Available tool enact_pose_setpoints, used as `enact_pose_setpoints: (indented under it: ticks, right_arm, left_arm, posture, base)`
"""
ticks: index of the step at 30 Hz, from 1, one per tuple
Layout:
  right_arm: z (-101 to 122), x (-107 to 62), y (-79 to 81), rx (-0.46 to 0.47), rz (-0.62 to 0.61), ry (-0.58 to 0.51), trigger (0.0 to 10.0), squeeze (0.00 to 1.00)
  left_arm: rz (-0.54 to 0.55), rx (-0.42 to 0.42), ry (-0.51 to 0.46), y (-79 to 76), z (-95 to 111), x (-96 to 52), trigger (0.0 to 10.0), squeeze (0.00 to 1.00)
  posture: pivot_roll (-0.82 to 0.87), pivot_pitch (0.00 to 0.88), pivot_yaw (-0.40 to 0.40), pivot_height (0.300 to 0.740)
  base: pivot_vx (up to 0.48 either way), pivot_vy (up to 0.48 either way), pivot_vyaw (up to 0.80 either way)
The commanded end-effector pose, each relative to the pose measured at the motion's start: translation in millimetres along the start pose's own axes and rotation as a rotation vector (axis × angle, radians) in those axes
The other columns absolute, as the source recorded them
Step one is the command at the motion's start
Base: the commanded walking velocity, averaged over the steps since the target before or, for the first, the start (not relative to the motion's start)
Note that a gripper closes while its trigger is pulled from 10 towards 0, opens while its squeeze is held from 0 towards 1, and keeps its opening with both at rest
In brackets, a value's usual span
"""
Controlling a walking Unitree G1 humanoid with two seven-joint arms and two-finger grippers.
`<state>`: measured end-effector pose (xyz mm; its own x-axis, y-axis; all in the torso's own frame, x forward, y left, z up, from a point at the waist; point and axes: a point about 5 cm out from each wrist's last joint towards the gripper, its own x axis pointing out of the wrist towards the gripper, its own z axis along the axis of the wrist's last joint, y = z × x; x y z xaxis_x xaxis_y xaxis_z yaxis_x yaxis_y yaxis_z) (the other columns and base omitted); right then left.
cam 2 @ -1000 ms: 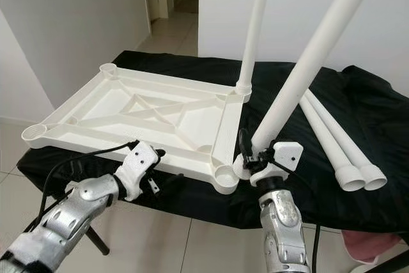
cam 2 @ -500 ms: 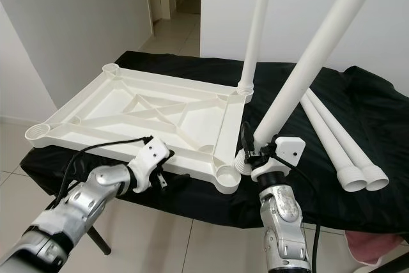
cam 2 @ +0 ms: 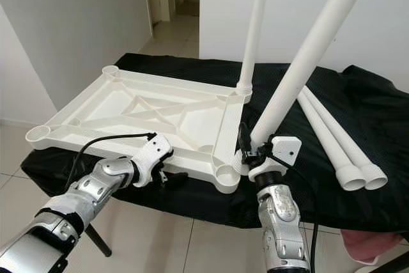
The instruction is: Building children table
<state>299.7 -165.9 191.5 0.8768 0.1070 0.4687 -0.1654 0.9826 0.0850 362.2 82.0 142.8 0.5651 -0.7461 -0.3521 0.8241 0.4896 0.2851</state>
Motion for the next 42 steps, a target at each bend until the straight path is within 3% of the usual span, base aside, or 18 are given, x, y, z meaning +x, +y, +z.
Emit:
enact_pose_setpoints:
  ticks: [1, 3, 4, 14, 15, 26, 27, 30, 31, 38, 39, 41, 42]
  right_arm:
    - [2.6, 0.5, -0.1, -0.015, 0.002, -0.004, 10.0, 0.0]
    - [2.5, 0.3, -0.3, -0.015, 0.001, -0.003, 10.0, 0.0]
    - [2.4, -0.1, -0.4, -0.017, 0.0, -0.001, 10.0, 0.0]
    - [1.0, -3.0, -2.2, -0.027, -0.014, 0.008, 10.0, 0.0]
    - [0.8, -3.1, -2.2, -0.028, -0.015, 0.01, 10.0, 0.0]
    - [-1.6, -2.3, -0.5, -0.035, -0.007, 0.018, 10.0, 0.0]
    - [-2.1, -2.5, -0.3, -0.034, -0.008, 0.02, 10.0, 0.0]
    - [-2.4, -2.3, 0.3, -0.031, -0.008, 0.021, 10.0, 0.0]
    - [-2.4, -2.0, 0.7, -0.03, -0.006, 0.022, 10.0, 0.0]
    - [-2.3, -1.0, 0.7, -0.03, -0.006, 0.023, 10.0, 0.0]
    - [-2.1, -0.7, 0.6, -0.03, -0.006, 0.023, 10.0, 0.0]
    - [-2.1, -0.7, 0.6, -0.03, -0.006, 0.023, 10.0, 0.0]
    - [-2.1, -0.8, 0.4, -0.032, -0.006, 0.023, 10.0, 0.0]
  left_arm:
    - [-0.224, 0.002, 0.082, -13.0, -14.1, -0.9, 5.5, 0.0]
    - [-0.233, 0.006, 0.087, -13.0, -14.4, -0.4, 5.5, 0.0]
    - [-0.25, 0.014, 0.085, -13.7, -13.6, -0.2, 0.0, 0.0]
    - [-0.297, 0.046, 0.072, -16.6, -10.0, 1.6, 0.0, 0.0]
    - [-0.284, 0.055, 0.077, -16.3, -9.8, 2.6, 10.0, 0.0]
    - [-0.178, 0.034, 0.017, -7.8, -3.0, 3.6, 10.0, 0.0]
    - [-0.151, 0.02, 0.014, -4.8, -2.6, 3.4, 10.0, 1.0]
    - [-0.081, 0.037, 0.035, 1.3, -4.4, 3.0, 10.0, 1.0]
    - [-0.051, 0.036, 0.044, 4.1, -5.3, 2.8, 10.0, 0.0]
    - [-0.032, 0.026, 0.04, 7.0, -4.4, 2.3, 10.0, 0.0]
    - [-0.036, 0.028, 0.039, 7.1, -4.0, 1.8, 2.6, 0.0]
    - [-0.036, 0.028, 0.039, 7.1, -4.0, 1.8, 2.6, 0.0]
    - [-0.045, 0.045, 0.042, 7.1, -4.1, 0.8, 0.0, 0.0]
  posture:
    - [-0.02, 0.085, 0.059, 0.74]
    - [-0.02, 0.085, 0.059, 0.74]
    - [-0.02, 0.091, 0.064, 0.74]
    - [-0.02, 0.097, 0.073, 0.74]
    - [-0.02, 0.1, 0.073, 0.74]
    - [-0.01, 0.113, 0.072, 0.74]
    - [-0.01, 0.113, 0.072, 0.74]
    - [0.0, 0.116, 0.069, 0.74]
    - [0.0, 0.119, 0.069, 0.74]
    - [0.0, 0.121, 0.068, 0.74]
    - [0.0, 0.125, 0.067, 0.74]
    - [0.0, 0.125, 0.067, 0.74]
    - [0.0, 0.127, 0.069, 0.74]
  base:
    - [0.0, 0.0, 0.0]
    - [0.0, 0.0, 0.0]
    - [0.0, 0.0, 0.0]
    - [0.0, 0.0, 0.0]
    - [0.0, 0.0, 0.0]
    - [0.0, 0.0, 0.0]
    - [0.0, 0.0, 0.0]
    - [0.0, 0.0, 0.0]
    - [0.0, 0.0, 0.0]
    - [0.0, 0.0, 0.0]
    - [0.0, 0.0, 0.0]
    - [0.0, 0.0, 0.0]
    - [0.0, 0.0, 0.0]
